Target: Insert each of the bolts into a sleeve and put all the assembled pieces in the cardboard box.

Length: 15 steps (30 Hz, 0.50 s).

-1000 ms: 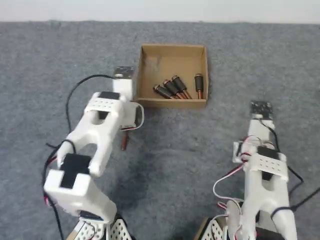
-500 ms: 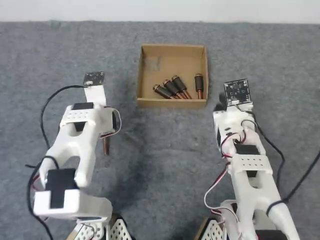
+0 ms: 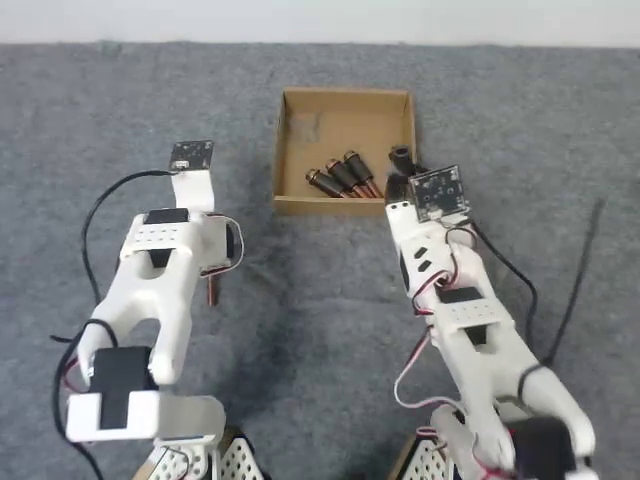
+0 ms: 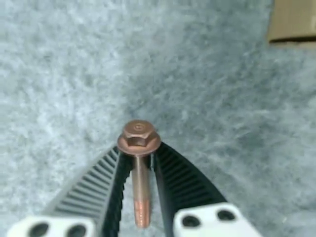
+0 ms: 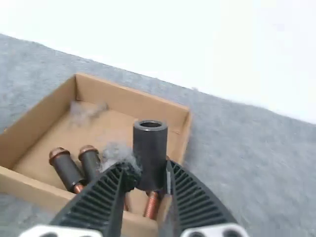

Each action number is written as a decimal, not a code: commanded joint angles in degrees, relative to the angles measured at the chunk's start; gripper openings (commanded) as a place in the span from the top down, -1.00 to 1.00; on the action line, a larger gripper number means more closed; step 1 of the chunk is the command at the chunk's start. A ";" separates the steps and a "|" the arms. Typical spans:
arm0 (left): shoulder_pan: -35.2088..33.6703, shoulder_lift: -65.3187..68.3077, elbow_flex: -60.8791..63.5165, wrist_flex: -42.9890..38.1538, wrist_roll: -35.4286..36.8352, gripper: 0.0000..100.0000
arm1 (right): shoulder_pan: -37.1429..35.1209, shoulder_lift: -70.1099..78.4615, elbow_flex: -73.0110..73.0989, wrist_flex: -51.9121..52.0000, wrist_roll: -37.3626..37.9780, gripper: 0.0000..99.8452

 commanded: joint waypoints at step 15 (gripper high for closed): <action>0.53 -3.87 -0.48 -2.11 -0.79 0.98 | -9.01 20.44 8.62 -49.10 -12.66 0.99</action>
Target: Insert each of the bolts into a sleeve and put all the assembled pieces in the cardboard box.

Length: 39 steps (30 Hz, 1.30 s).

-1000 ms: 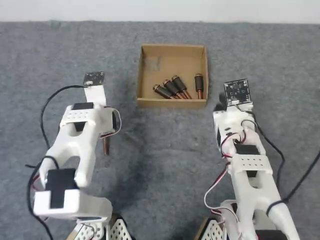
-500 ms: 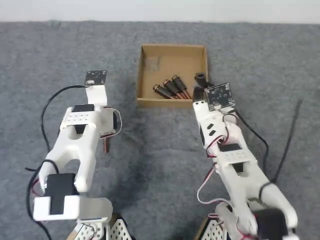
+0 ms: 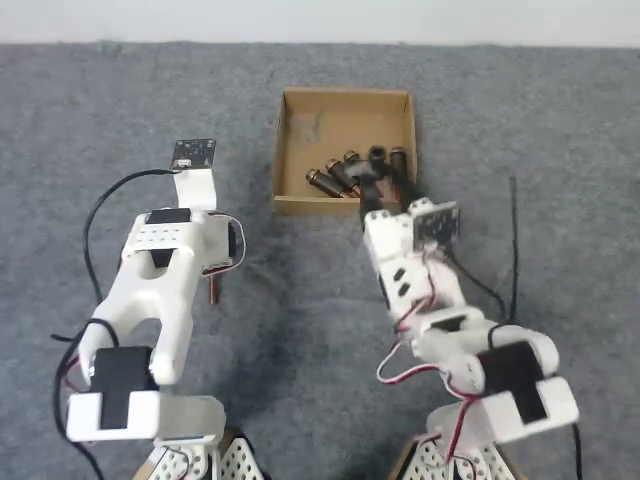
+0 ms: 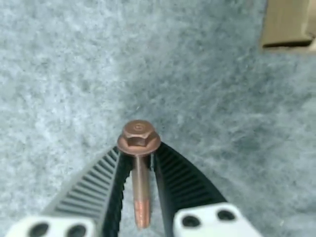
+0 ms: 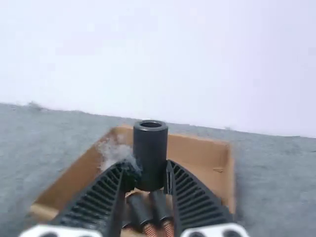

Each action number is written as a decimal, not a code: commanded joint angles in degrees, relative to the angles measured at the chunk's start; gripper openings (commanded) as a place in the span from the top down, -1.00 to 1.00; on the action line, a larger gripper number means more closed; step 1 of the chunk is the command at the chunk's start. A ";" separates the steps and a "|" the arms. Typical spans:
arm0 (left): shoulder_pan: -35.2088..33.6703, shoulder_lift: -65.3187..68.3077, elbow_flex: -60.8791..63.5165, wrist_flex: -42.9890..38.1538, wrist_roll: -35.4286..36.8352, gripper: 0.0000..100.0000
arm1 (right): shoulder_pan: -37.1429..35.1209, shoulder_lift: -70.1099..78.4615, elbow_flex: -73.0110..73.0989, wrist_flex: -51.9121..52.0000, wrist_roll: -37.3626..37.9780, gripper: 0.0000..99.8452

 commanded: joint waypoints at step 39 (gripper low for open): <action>0.44 -3.96 -0.48 -1.41 -0.79 0.98 | -3.38 18.68 13.27 -33.36 5.63 0.99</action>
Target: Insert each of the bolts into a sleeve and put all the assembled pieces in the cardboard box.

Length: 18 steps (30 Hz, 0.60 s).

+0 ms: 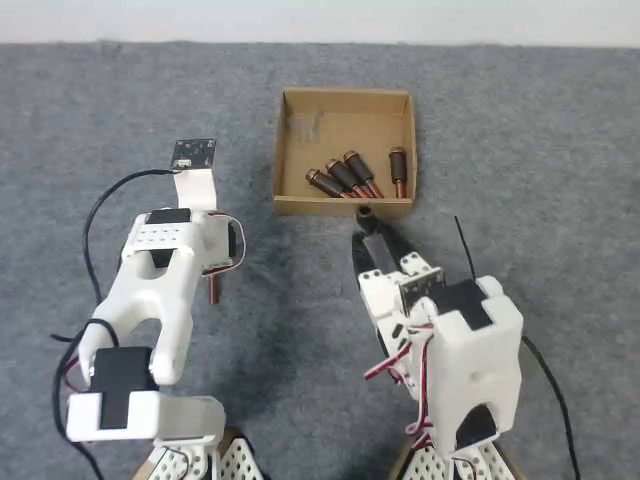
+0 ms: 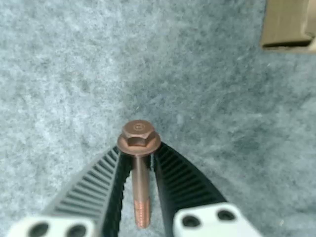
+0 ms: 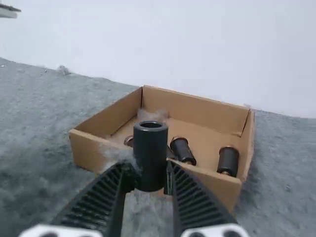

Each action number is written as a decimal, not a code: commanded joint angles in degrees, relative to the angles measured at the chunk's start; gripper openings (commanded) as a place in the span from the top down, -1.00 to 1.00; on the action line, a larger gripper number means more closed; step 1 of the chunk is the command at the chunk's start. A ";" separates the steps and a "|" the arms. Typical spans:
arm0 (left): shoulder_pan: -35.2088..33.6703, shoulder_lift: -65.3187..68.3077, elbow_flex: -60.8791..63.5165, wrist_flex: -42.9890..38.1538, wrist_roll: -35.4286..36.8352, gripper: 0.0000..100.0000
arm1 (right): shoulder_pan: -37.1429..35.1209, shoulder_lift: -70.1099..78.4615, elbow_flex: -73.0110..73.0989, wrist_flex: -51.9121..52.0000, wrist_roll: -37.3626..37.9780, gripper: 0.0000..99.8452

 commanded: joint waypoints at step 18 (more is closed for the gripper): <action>5.54 -9.67 -2.77 -1.05 -0.79 0.98 | 0.13 -10.15 7.74 -1.80 -3.78 0.99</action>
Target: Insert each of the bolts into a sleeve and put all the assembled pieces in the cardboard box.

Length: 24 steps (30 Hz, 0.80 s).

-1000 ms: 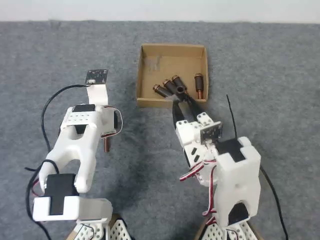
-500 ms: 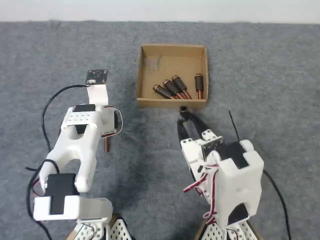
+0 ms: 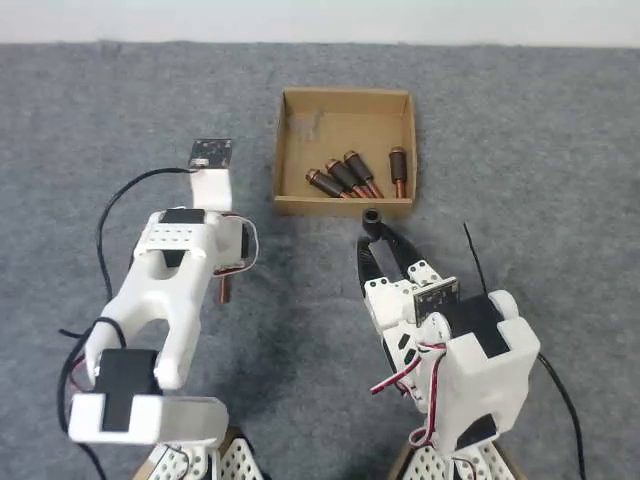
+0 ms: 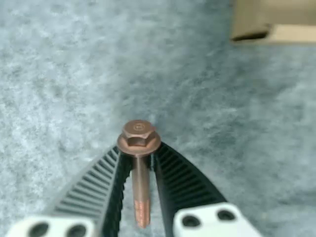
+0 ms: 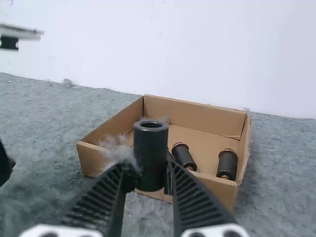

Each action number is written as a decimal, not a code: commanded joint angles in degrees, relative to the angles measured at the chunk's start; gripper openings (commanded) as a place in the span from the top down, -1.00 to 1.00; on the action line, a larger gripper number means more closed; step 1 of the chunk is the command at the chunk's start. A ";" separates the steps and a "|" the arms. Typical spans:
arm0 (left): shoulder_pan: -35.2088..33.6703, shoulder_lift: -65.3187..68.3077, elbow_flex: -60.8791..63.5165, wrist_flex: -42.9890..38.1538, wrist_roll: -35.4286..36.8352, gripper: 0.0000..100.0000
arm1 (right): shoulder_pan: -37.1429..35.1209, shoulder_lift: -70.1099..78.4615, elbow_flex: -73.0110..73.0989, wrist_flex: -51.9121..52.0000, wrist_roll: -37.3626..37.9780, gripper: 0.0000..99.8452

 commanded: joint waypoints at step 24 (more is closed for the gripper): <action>22.42 -40.09 19.82 -49.23 -0.35 0.98 | -0.40 0.66 0.79 -1.27 -0.70 0.99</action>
